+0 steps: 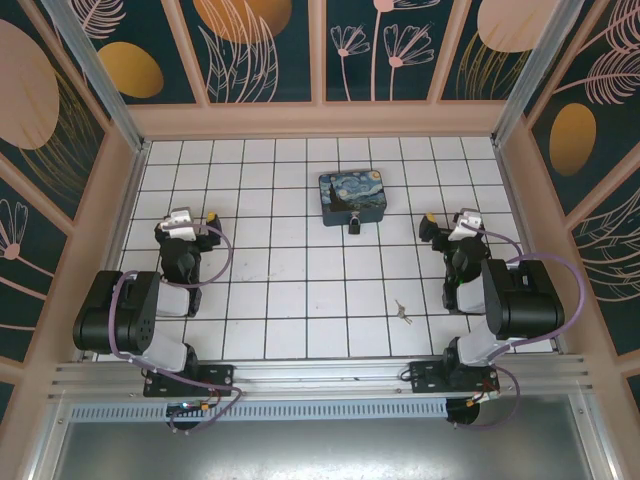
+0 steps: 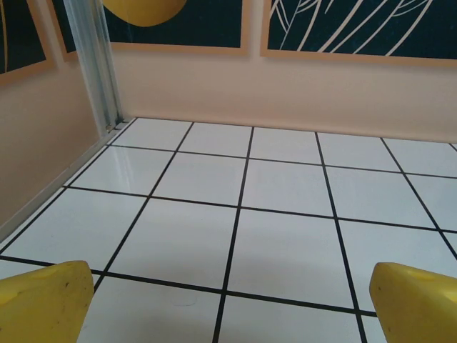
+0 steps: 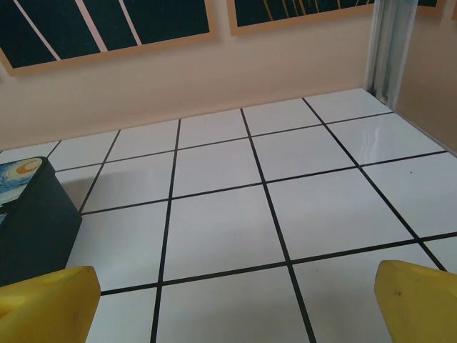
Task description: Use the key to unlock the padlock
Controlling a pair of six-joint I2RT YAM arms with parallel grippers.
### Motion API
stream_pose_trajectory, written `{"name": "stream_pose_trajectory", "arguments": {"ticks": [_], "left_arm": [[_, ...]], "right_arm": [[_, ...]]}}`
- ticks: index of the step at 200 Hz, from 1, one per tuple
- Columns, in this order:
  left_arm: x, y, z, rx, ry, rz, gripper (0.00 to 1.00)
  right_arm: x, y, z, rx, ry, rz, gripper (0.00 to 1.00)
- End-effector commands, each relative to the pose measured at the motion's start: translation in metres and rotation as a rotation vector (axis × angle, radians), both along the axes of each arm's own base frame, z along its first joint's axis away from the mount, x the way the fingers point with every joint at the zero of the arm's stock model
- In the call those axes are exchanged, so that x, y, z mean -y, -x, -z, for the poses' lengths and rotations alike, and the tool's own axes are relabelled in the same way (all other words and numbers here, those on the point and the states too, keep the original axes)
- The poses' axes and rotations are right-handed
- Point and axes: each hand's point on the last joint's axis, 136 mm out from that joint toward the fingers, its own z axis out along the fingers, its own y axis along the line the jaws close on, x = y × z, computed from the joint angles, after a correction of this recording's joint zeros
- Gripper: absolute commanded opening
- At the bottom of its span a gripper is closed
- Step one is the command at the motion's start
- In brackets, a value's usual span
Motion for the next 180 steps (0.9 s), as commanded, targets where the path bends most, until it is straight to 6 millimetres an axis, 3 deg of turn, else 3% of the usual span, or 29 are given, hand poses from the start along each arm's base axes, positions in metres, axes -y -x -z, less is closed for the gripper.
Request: {"name": "stream_pose_trajectory", "arguments": {"ticks": [1,180], "left_arm": [[0.0,-0.0021,-0.0078,0.026,-0.004,0.009,0.99],[-0.0003,-0.0039,-0.0066,0.019,0.005,0.012,0.99]], "right_arm": [[0.0017,-0.0029,-0.0101,0.039,0.024,0.012,0.99],[0.0025,-0.004,-0.0098,0.035,0.02,0.01,0.99]]}}
